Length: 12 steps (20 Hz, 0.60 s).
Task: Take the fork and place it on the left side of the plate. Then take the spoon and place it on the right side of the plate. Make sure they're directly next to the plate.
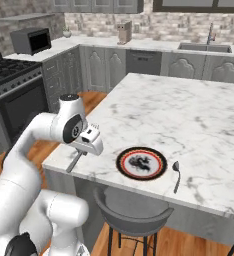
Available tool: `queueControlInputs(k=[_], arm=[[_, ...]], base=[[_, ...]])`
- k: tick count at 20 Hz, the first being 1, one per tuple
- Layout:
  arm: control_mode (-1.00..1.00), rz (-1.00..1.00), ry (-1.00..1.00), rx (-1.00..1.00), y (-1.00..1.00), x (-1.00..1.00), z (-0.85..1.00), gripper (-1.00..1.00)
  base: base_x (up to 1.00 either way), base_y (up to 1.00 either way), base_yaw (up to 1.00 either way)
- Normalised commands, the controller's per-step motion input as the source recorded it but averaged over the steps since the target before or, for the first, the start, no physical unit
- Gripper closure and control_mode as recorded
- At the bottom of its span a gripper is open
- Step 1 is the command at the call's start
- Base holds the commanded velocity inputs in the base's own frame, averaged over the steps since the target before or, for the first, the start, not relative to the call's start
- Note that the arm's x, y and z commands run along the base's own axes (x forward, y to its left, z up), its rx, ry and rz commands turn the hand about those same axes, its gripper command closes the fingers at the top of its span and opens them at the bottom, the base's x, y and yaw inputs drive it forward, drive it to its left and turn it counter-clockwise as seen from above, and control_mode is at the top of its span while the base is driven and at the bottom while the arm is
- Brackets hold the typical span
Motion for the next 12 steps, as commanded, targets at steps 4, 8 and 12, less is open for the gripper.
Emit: queueControlInputs(k=[4,8,12], arm=[[-1.00,0.00,0.06,0.00,0.00,0.83,-0.49,1.00],[-1.00,0.00,0.08,-0.01,-0.06,0.62,-0.60,1.00],[-1.00,0.00,0.05,-0.01,-0.08,0.48,-0.55,1.00]], base=[[0.00,0.00,0.00],[0.00,0.00,0.00],[0.00,0.00,0.00]])
